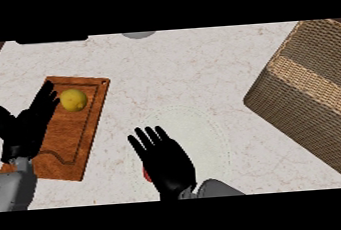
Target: Pick the bell pepper from the placemat and place it in the basket
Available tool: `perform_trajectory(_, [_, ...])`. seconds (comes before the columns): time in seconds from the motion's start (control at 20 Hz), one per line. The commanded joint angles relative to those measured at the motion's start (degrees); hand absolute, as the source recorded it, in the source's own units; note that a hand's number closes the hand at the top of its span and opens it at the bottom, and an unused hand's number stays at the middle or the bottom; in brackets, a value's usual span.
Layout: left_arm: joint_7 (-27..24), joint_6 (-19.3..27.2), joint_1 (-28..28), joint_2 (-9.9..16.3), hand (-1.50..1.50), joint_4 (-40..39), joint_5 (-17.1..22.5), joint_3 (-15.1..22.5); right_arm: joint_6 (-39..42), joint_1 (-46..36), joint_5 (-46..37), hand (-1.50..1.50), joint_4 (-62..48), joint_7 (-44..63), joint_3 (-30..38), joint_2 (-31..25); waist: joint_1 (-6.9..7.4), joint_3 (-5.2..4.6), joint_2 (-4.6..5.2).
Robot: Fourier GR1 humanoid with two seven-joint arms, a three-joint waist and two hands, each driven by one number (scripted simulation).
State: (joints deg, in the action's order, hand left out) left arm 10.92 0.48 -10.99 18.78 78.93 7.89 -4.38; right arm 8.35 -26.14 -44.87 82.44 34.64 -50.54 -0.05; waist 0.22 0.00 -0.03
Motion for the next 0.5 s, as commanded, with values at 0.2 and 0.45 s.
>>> perform_trajectory(0.2, [0.9,-2.82,0.45,0.23,0.0,1.02,0.36,-2.17,-5.57,-0.84,-1.37,-1.5,-7.5,0.76,-4.5,0.05,0.27,0.0,0.03])
perform_trajectory(0.45, [2.5,-3.32,-1.81,1.28,0.0,0.45,0.47,-3.39,2.62,-3.88,-1.89,1.5,-7.85,-3.21,-1.35,-1.76,0.03,0.0,0.0])
